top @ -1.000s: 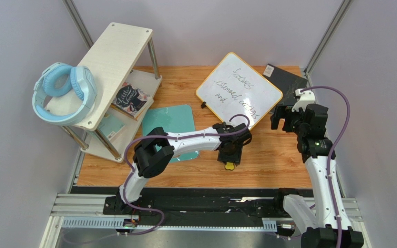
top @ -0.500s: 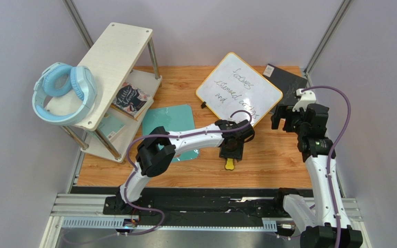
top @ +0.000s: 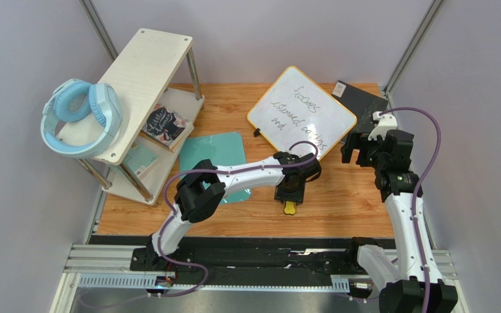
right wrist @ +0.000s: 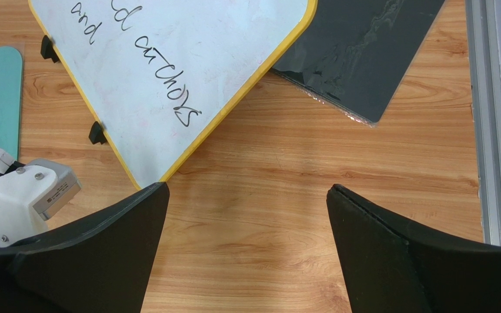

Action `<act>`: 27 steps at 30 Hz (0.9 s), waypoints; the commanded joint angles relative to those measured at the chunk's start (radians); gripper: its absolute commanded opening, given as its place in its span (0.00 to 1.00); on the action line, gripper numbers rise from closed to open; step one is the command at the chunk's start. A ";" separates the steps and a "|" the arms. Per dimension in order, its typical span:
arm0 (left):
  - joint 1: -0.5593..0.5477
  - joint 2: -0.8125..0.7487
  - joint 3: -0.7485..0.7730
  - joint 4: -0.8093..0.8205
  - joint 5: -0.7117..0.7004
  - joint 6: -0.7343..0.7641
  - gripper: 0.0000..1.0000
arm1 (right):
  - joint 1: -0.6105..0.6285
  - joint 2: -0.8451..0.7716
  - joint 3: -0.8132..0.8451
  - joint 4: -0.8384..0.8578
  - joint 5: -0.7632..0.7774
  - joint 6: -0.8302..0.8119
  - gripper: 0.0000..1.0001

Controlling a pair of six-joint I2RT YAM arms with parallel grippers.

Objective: Erase the whiteboard

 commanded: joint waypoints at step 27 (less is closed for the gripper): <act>0.000 0.201 0.335 -0.252 0.041 0.074 0.45 | -0.030 -0.025 0.021 0.018 -0.016 0.009 0.97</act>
